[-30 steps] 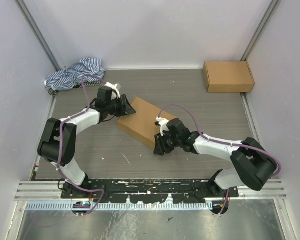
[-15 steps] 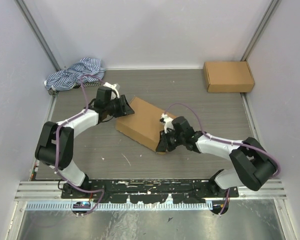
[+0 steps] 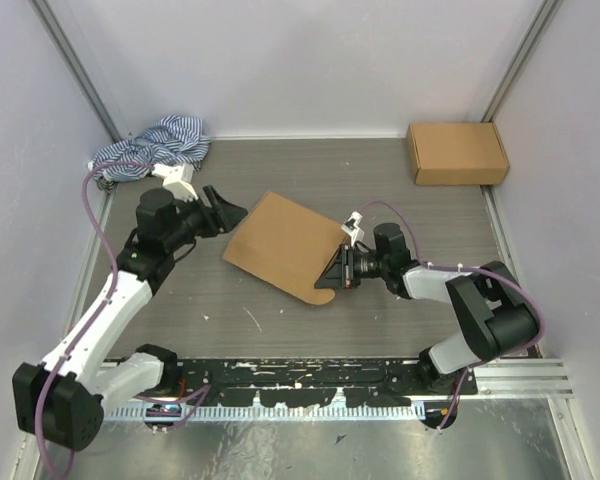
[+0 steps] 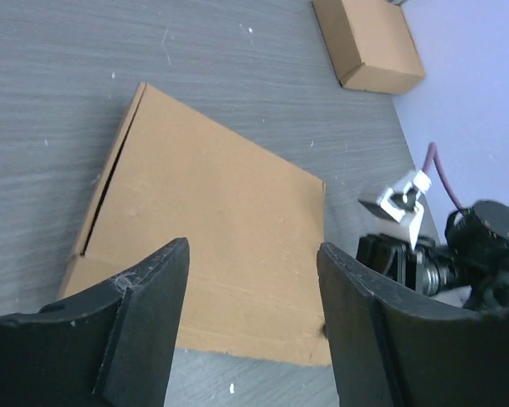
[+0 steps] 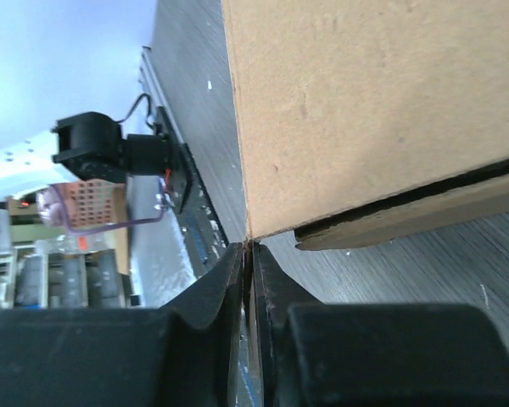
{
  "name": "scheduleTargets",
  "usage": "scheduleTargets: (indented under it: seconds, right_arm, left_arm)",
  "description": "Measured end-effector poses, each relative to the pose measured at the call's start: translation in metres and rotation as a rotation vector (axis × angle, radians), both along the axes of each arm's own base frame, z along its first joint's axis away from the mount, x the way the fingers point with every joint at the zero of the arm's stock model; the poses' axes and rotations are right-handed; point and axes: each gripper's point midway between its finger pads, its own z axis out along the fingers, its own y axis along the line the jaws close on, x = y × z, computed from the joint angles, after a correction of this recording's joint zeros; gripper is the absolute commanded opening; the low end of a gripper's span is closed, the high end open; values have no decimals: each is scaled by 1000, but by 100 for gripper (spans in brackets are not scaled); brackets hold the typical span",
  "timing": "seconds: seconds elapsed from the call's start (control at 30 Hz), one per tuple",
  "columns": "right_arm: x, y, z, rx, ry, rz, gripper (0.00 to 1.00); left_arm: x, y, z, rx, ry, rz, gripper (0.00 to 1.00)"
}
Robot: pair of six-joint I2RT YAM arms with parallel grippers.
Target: Fold the paper box
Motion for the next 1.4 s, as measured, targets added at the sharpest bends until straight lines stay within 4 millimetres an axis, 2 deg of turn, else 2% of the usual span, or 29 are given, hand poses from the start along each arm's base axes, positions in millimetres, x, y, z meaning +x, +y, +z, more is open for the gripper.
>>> scheduleTargets:
  seconds: [0.1,0.33,0.4,0.53,0.63,0.83,0.93,1.13,1.4]
  right_arm:
    - [6,-4,5,62,57,-19,16]
    - [22,-15,16,143,119,-60,16]
    - [24,-16,18,149,120,-63,16]
    - [26,-16,21,146,123,-57,16]
    - [32,-14,26,144,116,-55,16]
    - [39,-14,33,146,92,-48,16]
    - [38,-15,31,139,103,-47,16]
    - [36,-15,28,130,112,-44,17]
    - [33,-16,32,126,106,-43,17]
  left_arm:
    - [-16,2,-10,-15,18,-10,70]
    - [-44,4,-89,12,253,-26,67]
    - [-53,5,-106,19,304,-29,67]
    - [-71,10,-130,21,367,-19,68]
    - [-78,14,-139,17,385,-4,70]
    - [-74,16,-152,-8,396,44,73]
    - [-66,17,-159,-18,398,79,75]
    - [-41,20,-161,-51,356,166,77]
    - [-23,24,-176,-102,340,255,77]
